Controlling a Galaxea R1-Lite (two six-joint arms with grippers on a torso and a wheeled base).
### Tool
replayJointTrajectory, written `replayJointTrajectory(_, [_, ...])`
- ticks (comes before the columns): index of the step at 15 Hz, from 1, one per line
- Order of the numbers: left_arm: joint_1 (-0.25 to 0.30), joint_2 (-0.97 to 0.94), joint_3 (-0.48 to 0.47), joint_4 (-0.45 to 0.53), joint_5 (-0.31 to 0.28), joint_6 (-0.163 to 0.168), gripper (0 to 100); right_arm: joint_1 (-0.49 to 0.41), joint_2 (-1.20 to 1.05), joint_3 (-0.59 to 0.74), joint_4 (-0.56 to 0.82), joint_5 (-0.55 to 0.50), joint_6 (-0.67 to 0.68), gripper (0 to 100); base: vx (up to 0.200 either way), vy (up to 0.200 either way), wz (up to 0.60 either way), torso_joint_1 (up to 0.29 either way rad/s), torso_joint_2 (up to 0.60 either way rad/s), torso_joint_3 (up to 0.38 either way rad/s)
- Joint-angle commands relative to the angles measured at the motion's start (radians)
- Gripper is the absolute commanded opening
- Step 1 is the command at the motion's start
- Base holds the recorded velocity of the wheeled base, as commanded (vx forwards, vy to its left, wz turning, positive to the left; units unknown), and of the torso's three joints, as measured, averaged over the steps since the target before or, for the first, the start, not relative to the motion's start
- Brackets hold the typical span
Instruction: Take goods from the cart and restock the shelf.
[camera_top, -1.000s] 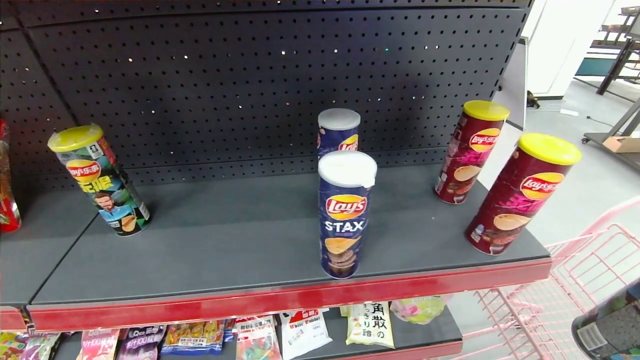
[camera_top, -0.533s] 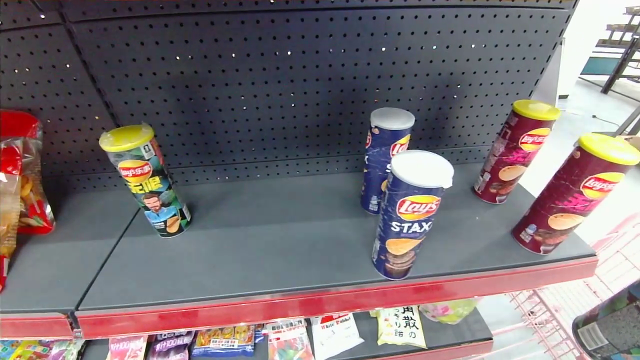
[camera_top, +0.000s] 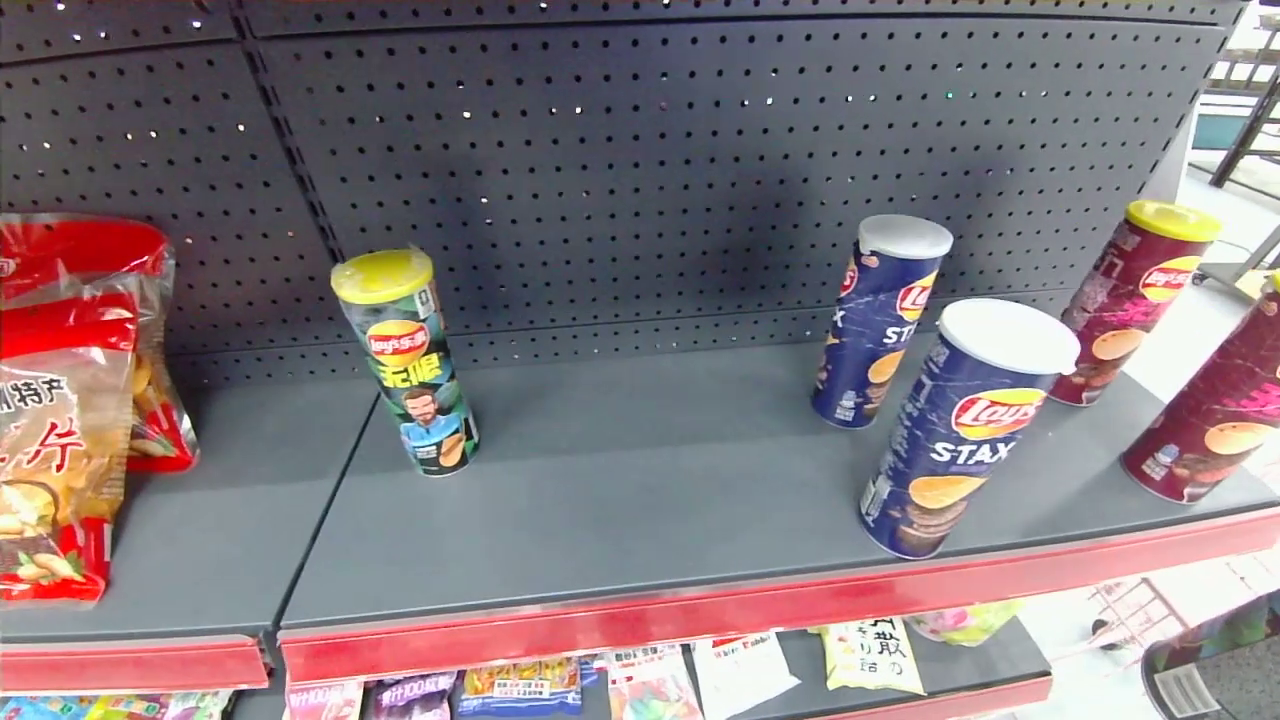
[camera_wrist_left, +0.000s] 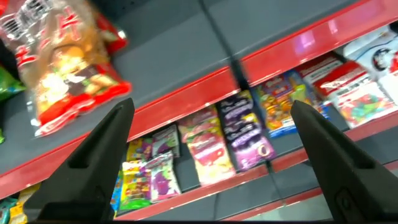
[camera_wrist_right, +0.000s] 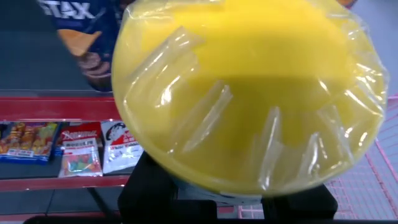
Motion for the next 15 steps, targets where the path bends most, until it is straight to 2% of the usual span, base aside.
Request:
replayJointTrajectory(1, [0.000, 0.001, 0.000, 0.000, 0.001, 0.001, 100, 0.002, -0.040, 0.018, -0.001, 0.013, -0.001, 0, 0.000, 0.200, 0.00, 0.002, 0.01, 0.002])
replayJointTrajectory(10, [0.000, 0.001, 0.002, 0.000, -0.001, 0.001, 100, 0.000, -0.069, 0.041, -0.001, 0.028, -0.001, 0, 0.000, 0.200, 0.00, 0.003, 0.00, 0.003])
replayJointTrajectory(15, [0.000, 0.001, 0.000, 0.000, -0.001, 0.004, 100, 0.002, -0.074, 0.049, -0.002, 0.029, -0.001, 0, 0.000, 0.000, 0.00, 0.000, 0.00, 0.000])
